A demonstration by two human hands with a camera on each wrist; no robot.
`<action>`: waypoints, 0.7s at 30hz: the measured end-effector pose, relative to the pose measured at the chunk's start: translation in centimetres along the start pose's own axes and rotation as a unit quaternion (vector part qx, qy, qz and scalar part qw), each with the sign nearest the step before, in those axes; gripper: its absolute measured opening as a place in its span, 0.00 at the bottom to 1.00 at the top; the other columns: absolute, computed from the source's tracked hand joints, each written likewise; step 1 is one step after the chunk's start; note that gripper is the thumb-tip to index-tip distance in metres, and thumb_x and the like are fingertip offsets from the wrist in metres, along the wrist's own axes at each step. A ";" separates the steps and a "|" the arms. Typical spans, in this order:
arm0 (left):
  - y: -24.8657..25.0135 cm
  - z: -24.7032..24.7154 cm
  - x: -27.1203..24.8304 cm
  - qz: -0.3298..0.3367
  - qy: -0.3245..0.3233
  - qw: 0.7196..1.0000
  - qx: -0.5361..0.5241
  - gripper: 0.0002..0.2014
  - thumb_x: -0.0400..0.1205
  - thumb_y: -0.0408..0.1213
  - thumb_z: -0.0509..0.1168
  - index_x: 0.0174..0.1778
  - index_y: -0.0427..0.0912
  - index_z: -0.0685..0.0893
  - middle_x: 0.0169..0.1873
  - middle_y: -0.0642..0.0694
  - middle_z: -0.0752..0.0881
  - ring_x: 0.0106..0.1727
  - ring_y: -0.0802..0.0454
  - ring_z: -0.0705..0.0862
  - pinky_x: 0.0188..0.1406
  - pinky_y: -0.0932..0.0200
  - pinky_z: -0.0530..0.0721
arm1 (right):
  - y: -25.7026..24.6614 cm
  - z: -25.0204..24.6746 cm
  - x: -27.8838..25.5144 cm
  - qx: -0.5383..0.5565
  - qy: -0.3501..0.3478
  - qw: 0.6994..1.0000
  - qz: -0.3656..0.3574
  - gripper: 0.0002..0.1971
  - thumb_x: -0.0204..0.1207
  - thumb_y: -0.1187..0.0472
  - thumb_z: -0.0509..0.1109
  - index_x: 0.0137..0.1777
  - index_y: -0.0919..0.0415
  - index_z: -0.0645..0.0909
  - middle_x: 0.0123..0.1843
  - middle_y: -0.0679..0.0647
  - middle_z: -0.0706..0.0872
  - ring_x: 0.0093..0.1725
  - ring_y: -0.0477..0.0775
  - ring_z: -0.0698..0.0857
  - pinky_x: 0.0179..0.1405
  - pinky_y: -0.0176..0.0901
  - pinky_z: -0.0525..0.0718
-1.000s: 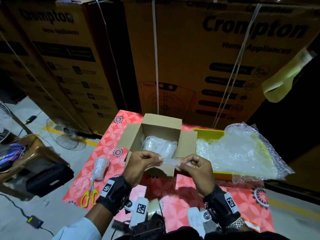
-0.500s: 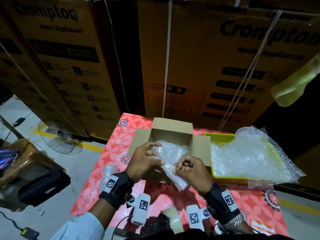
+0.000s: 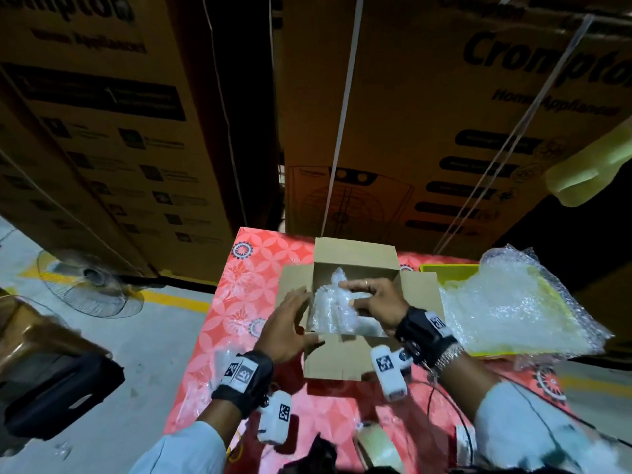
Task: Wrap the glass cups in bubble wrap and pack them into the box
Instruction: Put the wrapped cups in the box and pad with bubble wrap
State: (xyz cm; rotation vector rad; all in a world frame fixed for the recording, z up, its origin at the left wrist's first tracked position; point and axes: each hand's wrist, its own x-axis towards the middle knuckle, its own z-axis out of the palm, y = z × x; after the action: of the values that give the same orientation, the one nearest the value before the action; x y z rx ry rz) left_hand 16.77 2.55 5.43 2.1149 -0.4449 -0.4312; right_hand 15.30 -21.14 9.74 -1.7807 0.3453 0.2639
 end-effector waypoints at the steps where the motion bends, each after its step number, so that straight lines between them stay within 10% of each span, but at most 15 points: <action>1: -0.6 0.5 0.1 0.004 -0.008 1.000 0.012 0.47 0.73 0.40 0.85 0.86 0.55 0.68 0.83 0.65 0.60 0.86 0.61 0.56 0.87 0.53 0.60 | -0.2 0.4 1.0 -0.031 -0.007 0.999 0.012 0.25 0.74 0.81 0.71 0.60 0.52 0.92 0.67 0.53 0.88 0.51 0.51 0.90 0.52 0.44 0.91; 11: -3.3 2.5 -0.1 0.013 0.025 0.999 -0.032 0.51 0.74 0.40 0.84 0.88 0.64 0.61 0.88 0.67 0.56 0.90 0.59 0.55 0.88 0.47 0.64 | 1.0 4.1 9.5 -0.290 -0.126 0.944 0.094 0.17 0.70 0.74 0.83 0.59 0.66 0.91 0.52 0.60 0.93 0.36 0.44 0.88 0.32 0.29 0.85; 15: -3.3 2.7 0.0 0.028 0.038 0.998 -0.038 0.53 0.73 0.39 0.84 0.83 0.79 0.58 0.88 0.69 0.57 0.89 0.60 0.57 0.86 0.49 0.68 | 2.6 6.0 10.8 -0.409 -0.175 0.893 0.073 0.15 0.67 0.67 0.86 0.54 0.66 0.92 0.49 0.57 0.94 0.43 0.53 0.91 0.38 0.42 0.88; 21: -3.6 2.8 0.0 0.023 0.049 0.997 -0.062 0.51 0.72 0.36 0.85 0.86 0.68 0.65 0.86 0.71 0.60 0.87 0.67 0.60 0.82 0.65 0.66 | 3.6 7.8 11.0 -0.481 -0.203 0.851 0.056 0.08 0.71 0.69 0.80 0.48 0.67 0.86 0.39 0.55 0.84 0.41 0.55 0.81 0.36 0.43 0.77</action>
State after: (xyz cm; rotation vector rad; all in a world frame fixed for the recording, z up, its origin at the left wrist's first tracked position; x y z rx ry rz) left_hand 16.01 2.41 0.95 1.9921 -0.3991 -0.3196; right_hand 24.24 -15.38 0.69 -2.6037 -0.0242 1.0213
